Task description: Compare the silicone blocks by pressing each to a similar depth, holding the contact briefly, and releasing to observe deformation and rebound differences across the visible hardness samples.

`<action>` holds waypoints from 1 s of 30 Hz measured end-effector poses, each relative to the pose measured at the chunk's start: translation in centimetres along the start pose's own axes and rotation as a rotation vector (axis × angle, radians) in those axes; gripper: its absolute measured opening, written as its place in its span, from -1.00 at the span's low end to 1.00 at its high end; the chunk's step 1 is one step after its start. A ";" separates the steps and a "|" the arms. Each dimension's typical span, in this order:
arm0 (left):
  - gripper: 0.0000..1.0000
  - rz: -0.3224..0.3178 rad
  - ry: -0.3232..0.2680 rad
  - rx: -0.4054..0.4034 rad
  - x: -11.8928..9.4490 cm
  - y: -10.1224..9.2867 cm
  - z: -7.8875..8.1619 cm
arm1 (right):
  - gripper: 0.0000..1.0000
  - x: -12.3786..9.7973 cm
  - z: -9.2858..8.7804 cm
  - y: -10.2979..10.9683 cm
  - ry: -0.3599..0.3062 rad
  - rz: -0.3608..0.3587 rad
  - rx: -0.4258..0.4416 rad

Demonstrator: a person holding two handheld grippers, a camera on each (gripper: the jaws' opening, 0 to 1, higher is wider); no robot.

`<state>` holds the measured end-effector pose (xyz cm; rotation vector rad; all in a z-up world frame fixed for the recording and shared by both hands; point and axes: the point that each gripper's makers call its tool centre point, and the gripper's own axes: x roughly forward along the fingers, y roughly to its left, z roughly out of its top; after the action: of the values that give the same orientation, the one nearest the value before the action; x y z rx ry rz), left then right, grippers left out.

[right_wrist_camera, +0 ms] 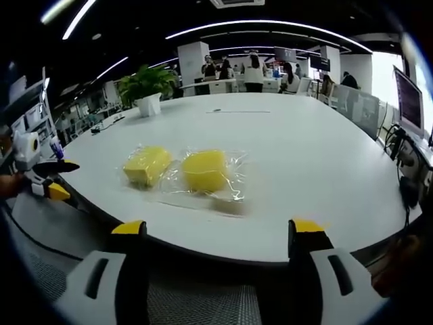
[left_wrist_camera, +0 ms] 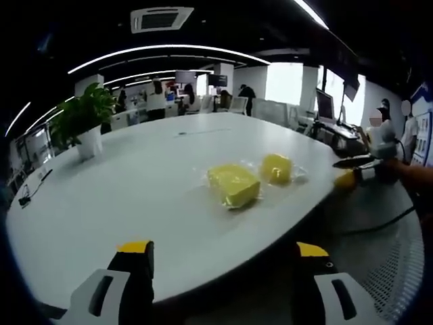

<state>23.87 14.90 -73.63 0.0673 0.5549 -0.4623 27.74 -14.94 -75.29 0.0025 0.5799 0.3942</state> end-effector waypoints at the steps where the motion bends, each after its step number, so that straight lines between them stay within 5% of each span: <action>1: 0.68 0.005 -0.015 -0.001 0.0 0.1 0.3 | 0.59 0.0 0.0 0.0 -0.003 0.000 0.001; 9: 0.70 -0.005 -0.049 -0.066 -0.1 0.1 0.8 | 0.56 0.0 0.2 0.0 -0.015 0.006 0.009; 21: 0.58 -0.070 -0.043 -0.026 -0.1 -0.9 1.5 | 0.56 -0.1 0.4 0.0 -0.027 0.005 0.012; 30: 0.58 -0.097 -0.078 0.000 0.5 -0.9 3.5 | 0.57 -0.1 0.6 -0.1 -0.039 -0.003 0.021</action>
<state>25.57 13.24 -70.81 0.0223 0.4827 -0.5572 28.03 -15.04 -74.77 0.0294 0.5450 0.3843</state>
